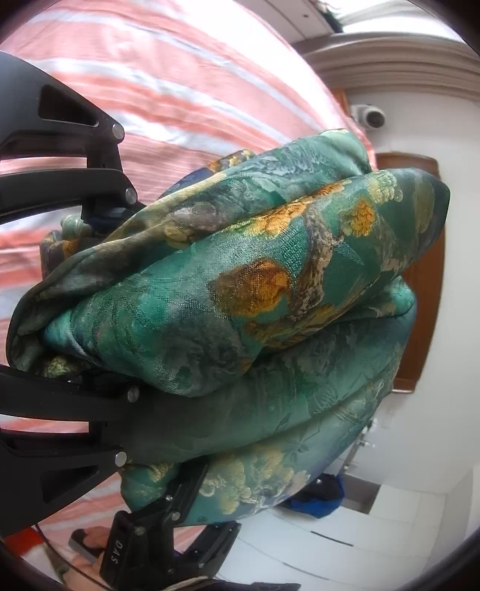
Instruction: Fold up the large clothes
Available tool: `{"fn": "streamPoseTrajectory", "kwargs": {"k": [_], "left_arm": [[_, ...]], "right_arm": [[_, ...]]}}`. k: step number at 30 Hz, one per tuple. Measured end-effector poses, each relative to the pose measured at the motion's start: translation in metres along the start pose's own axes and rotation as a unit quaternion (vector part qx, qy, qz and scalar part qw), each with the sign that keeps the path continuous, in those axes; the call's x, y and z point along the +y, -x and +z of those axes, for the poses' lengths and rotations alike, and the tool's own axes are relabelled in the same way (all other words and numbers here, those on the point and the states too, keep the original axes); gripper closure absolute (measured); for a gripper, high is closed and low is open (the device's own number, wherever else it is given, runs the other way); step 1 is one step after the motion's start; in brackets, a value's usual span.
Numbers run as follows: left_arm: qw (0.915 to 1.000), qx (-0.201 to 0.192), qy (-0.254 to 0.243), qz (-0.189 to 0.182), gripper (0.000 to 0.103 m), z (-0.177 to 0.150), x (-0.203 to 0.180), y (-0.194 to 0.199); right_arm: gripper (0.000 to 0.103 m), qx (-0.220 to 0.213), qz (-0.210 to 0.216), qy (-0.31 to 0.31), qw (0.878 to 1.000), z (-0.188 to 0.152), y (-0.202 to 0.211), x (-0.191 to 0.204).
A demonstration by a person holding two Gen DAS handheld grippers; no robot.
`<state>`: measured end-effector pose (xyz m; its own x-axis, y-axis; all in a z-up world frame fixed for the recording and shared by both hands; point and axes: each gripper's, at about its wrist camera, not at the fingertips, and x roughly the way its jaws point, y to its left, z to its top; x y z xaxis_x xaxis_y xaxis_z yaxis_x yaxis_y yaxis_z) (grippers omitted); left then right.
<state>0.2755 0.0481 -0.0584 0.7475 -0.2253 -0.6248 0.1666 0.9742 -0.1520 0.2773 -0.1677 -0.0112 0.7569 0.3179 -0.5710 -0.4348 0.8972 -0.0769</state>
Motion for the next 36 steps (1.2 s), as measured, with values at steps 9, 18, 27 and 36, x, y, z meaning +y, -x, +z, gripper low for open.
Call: {"fn": "streamPoseTrajectory", "kwargs": {"k": [9,18,27,36], "left_arm": [[0.9966,0.052,0.064,0.005,0.017,0.044,0.035,-0.083],[0.9936,-0.020,-0.047,0.101,0.003,-0.052,0.020,0.014],[0.9802,-0.093,-0.072,0.160,0.000,-0.090,-0.083,0.117],[0.9706,-0.135,-0.078,0.184,0.000,-0.100,-0.115,0.176]], "right_arm": [[0.016,0.002,0.003,-0.117,0.993,0.033,-0.045,-0.079],[0.003,0.041,-0.081,-0.051,0.995,-0.044,0.019,-0.059],[0.000,0.008,-0.143,-0.064,0.988,-0.112,0.109,0.002],[0.000,-0.028,-0.061,-0.124,0.990,-0.130,0.184,0.023]]}}
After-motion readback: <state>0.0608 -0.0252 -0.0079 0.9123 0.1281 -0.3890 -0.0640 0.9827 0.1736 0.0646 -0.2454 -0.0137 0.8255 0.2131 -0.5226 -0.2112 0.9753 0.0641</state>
